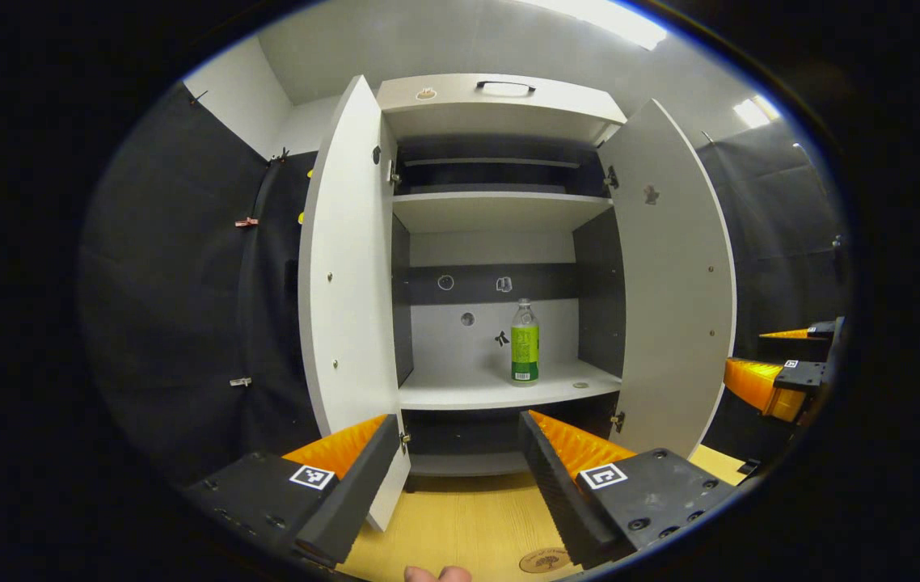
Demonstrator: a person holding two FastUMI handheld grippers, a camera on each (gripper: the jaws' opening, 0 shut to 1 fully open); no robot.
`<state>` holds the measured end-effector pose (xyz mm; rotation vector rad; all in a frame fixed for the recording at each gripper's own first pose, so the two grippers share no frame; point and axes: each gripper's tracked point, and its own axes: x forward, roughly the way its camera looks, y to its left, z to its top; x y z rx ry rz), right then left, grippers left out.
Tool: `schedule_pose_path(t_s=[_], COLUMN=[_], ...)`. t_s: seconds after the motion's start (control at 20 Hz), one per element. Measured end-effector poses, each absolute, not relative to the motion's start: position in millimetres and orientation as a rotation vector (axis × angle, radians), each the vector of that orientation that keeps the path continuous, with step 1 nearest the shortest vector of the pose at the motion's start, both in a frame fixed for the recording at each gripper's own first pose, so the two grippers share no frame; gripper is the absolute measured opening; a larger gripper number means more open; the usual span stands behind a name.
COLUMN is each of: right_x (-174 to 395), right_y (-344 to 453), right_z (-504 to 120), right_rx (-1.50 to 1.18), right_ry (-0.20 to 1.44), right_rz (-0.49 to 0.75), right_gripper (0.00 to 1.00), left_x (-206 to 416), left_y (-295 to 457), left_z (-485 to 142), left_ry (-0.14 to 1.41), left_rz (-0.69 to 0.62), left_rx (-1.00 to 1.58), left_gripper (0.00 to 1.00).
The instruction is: Grasp the bottle in the cabinet with the left hand and place it on the coaster, then close the right door with the right hand and the left door with the left hand.
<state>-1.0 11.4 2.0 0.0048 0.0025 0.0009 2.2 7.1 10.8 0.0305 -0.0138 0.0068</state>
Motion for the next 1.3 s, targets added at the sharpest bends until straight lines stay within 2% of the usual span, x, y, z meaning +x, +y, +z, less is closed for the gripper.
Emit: schedule_pose_path(t_s=[0.8, 0.95, 1.0, 1.3], right_x=[-2, -6, -7, -17], right_y=[13, 5, 2, -31], right_z=[9, 19, 19, 15], right_rx=[0.028, 0.029, 0.03, 0.024], right_ry=[-0.001, -0.027, -0.024, -0.012], right_rz=[-0.021, -0.034, -0.037, -0.069], right_gripper=[0.97, 1.0, 0.97, 0.97], left_x=[18, 33, 41, 107], left_y=[6, -5, -9, -47], left_z=[11, 12, 13, 23], left_ry=[-0.011, -0.014, -0.012, -0.032], left_rz=[-0.004, -0.027, -0.037, -0.087], left_rx=[0.036, 0.031, 0.035, 0.027], left_gripper=[0.95, 0.95, 0.95, 0.95])
